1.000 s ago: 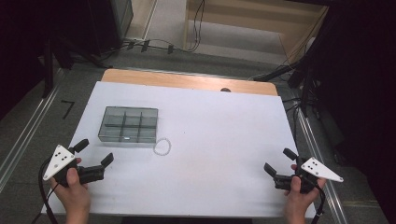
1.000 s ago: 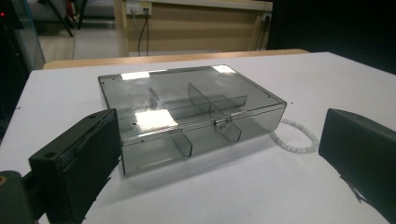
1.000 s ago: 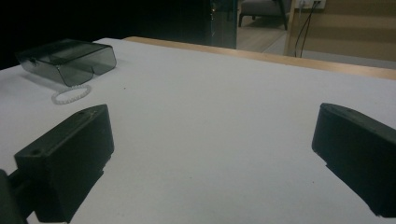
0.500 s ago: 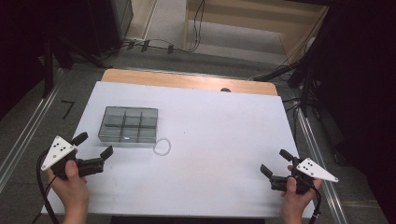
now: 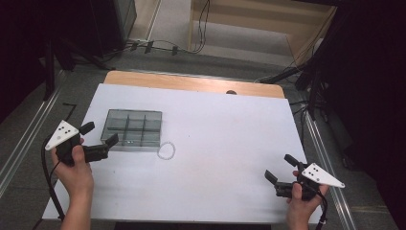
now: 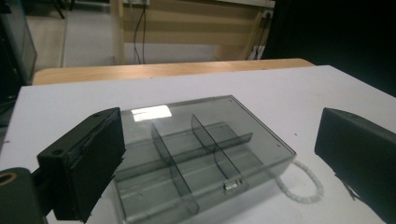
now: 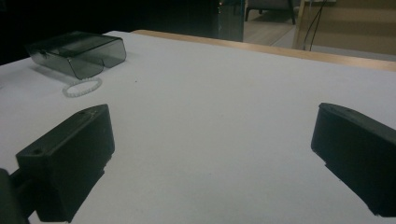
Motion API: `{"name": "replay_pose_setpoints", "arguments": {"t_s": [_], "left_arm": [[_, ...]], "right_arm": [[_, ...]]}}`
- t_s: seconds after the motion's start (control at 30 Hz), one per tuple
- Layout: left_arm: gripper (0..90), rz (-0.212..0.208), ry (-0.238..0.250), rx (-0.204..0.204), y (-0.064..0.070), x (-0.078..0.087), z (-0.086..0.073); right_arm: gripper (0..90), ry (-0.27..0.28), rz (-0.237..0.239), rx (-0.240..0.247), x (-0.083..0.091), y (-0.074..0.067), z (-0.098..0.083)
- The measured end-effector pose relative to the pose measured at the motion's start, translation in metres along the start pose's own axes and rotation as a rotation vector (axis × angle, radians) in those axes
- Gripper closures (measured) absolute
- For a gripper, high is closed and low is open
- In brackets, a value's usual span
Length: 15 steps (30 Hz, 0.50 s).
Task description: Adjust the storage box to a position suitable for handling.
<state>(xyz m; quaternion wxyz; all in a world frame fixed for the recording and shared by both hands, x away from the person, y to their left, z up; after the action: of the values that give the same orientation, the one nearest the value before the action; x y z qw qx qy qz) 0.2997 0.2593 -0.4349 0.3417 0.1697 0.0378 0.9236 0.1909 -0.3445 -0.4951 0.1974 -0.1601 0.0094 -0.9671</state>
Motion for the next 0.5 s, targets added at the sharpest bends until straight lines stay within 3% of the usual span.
{"name": "replay_pose_setpoints", "arguments": {"t_s": [0.13,0.33,0.47,0.5], "left_arm": [[3.8,0.006,-0.018,0.016,-0.012,-0.012,0.01],[6.4,0.008,-0.023,0.056,-0.026,-0.023,0.012],[24.3,0.049,-0.052,0.092,-0.037,-0.031,0.013],[24.3,0.059,-0.057,0.109,-0.04,-0.032,0.014]], "right_arm": [[0.0,-0.008,0.001,-0.005,-0.001,0.001,-0.002],[1.3,-0.015,0.0,-0.008,-0.002,0.001,-0.003],[1.4,-0.021,0.001,-0.007,-0.003,0.001,-0.004],[1.4,-0.023,0.002,-0.006,-0.004,0.002,-0.004]]}}
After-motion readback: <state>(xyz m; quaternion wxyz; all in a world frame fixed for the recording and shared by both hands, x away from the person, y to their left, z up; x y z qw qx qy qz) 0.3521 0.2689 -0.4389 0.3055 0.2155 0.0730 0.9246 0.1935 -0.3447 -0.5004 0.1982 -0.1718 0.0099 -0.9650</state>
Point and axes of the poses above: each handheld gripper's, and its own axes: x roughly backward along the jaws, z roughly out of its top, y roughly to its right, the point moved 1 cm from there along -x, roughly forward along the jaws, and after that the axes turned 8 degrees about -z, right-handed, at the moved point
